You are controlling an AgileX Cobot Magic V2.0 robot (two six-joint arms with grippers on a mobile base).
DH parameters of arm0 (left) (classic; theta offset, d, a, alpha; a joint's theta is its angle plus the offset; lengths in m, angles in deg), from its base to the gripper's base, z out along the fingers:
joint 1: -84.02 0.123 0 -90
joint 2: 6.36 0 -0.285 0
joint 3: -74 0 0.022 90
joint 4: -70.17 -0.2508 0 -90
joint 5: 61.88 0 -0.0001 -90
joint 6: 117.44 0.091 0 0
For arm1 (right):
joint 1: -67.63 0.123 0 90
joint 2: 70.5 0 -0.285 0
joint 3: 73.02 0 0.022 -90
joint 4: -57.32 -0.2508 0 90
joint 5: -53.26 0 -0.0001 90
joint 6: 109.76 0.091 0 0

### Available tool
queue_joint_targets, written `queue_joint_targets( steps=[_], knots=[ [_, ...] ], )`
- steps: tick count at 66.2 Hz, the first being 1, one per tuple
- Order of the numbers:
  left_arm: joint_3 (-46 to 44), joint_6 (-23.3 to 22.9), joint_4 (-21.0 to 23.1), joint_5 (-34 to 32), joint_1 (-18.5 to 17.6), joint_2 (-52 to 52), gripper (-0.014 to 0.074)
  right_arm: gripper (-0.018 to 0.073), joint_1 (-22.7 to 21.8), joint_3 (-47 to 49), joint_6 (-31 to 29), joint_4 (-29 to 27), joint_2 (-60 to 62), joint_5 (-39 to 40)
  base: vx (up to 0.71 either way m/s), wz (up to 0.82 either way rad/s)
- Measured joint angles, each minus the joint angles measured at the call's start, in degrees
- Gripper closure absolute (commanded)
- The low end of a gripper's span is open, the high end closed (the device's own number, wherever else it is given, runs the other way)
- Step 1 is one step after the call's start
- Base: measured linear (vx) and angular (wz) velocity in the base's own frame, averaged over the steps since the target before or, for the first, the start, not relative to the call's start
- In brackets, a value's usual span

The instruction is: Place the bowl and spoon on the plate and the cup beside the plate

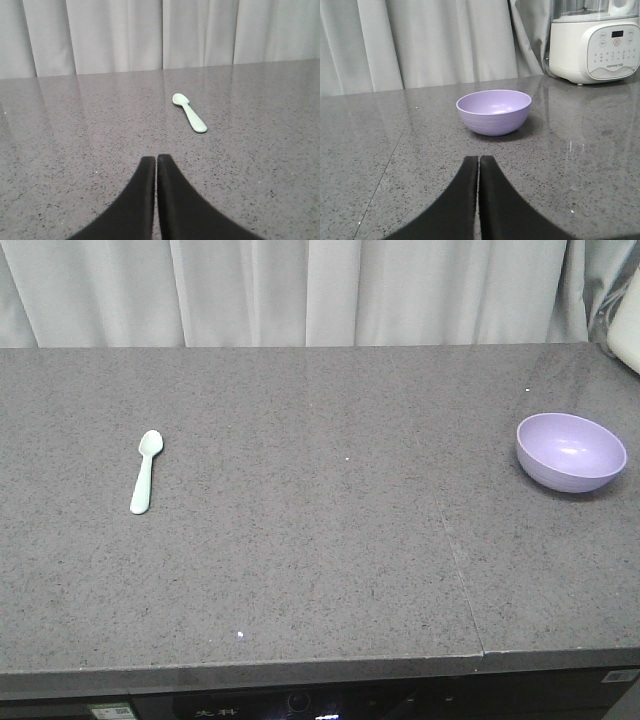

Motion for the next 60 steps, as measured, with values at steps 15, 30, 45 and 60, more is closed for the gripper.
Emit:
queue_joint_targets(
  steps=[15,30,45,60],
  knots=[
    [0.00,0.00,0.00,0.00,0.00,0.00,0.0602,0.0564,0.00,0.00,0.00,0.00,0.00,0.00,0.03,0.00],
    [0.00,0.00,0.00,0.00,0.00,0.00,0.0602,0.0564,0.00,0.00,0.00,0.00,0.00,0.00,0.02,0.00],
    [0.00,0.00,0.00,0.00,0.00,0.00,0.0602,0.0564,0.00,0.00,0.00,0.00,0.00,0.00,0.02,0.01],
    [0.00,0.00,0.00,0.00,0.00,0.00,0.0602,0.0564,0.00,0.00,0.00,0.00,0.00,0.00,0.02,0.01]
  ],
)
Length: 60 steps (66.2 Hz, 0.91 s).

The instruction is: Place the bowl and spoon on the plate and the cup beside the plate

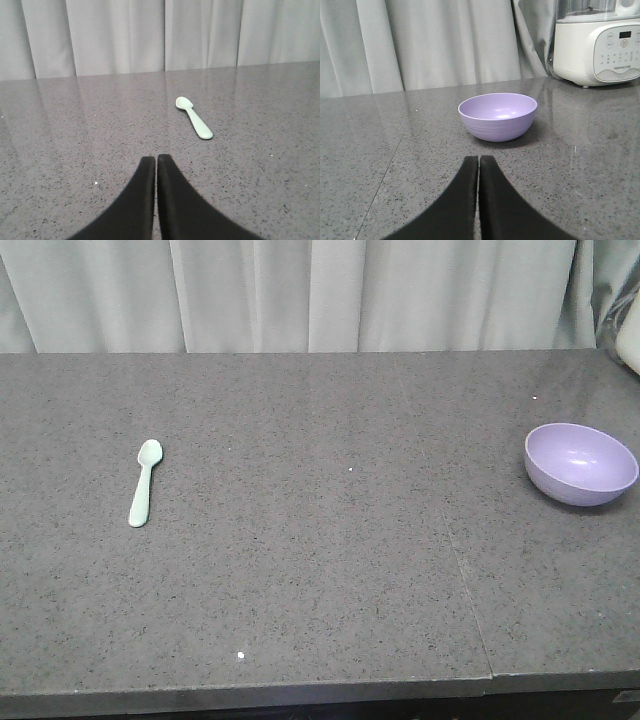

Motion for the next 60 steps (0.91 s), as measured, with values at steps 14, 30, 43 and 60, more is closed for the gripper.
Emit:
queue_joint_targets(
  steps=[14,30,43,60],
  knots=[
    [0.00,0.00,0.00,0.00,0.00,0.00,0.0602,0.0564,0.00,0.00,0.00,0.00,0.00,0.00,0.02,0.01],
    [0.00,0.00,0.00,0.00,0.00,0.00,0.0602,0.0564,0.00,0.00,0.00,0.00,0.00,0.00,0.01,0.00],
    [0.00,0.00,0.00,0.00,0.00,0.00,0.0602,0.0564,0.00,0.00,0.00,0.00,0.00,0.00,0.00,0.00],
    [0.00,0.00,0.00,0.00,0.00,0.00,0.0602,0.0564,0.00,0.00,0.00,0.00,0.00,0.00,0.00,0.00]
  ],
)
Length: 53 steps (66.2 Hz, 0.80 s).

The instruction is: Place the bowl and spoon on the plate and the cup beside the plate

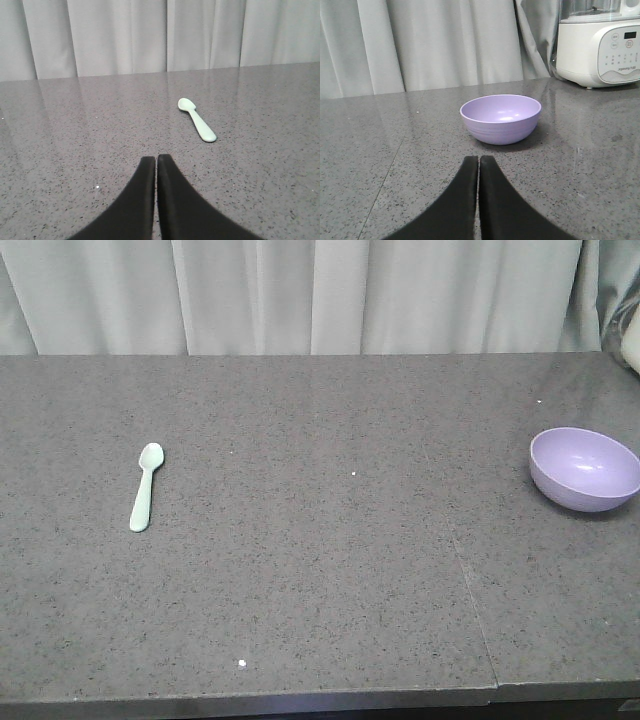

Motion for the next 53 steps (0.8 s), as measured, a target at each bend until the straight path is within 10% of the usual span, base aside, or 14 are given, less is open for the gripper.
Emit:
queue_joint_targets(
  steps=[53],
  knots=[
    [0.00,0.00,0.00,0.00,0.00,0.00,0.0602,0.0564,0.00,0.00,0.00,0.00,0.00,0.00,0.00,0.00]
  ],
)
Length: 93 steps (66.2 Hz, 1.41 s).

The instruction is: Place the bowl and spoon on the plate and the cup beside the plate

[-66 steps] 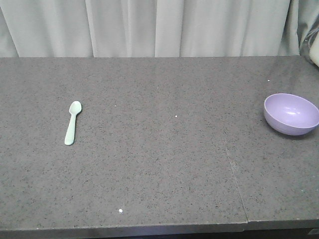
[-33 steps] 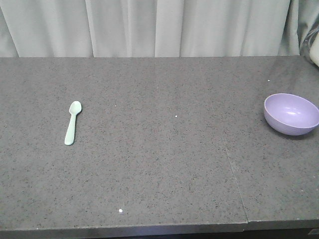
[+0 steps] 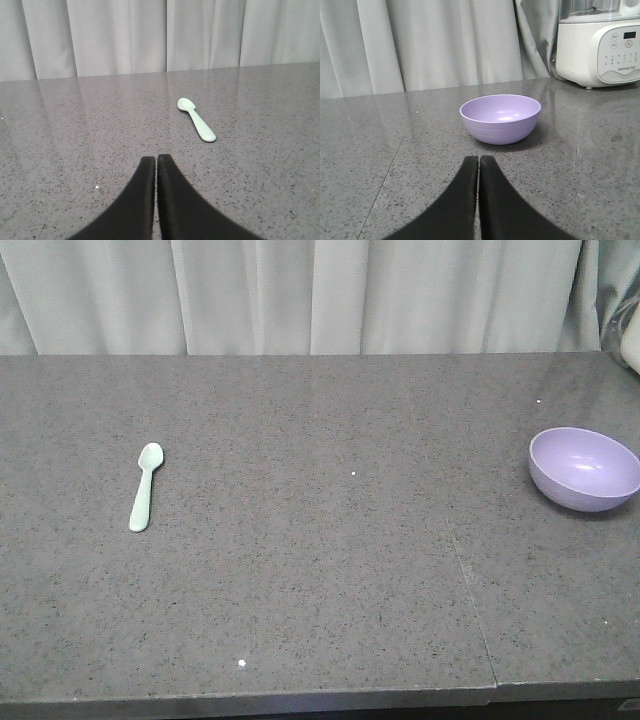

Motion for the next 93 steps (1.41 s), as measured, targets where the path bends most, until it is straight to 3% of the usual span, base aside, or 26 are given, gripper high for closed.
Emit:
queue_joint_targets(
  steps=[93],
  knots=[
    [0.00,0.00,0.00,0.00,0.00,0.00,0.0602,0.0564,0.00,0.00,0.00,0.00,0.00,0.00,0.00,0.00]
  ],
)
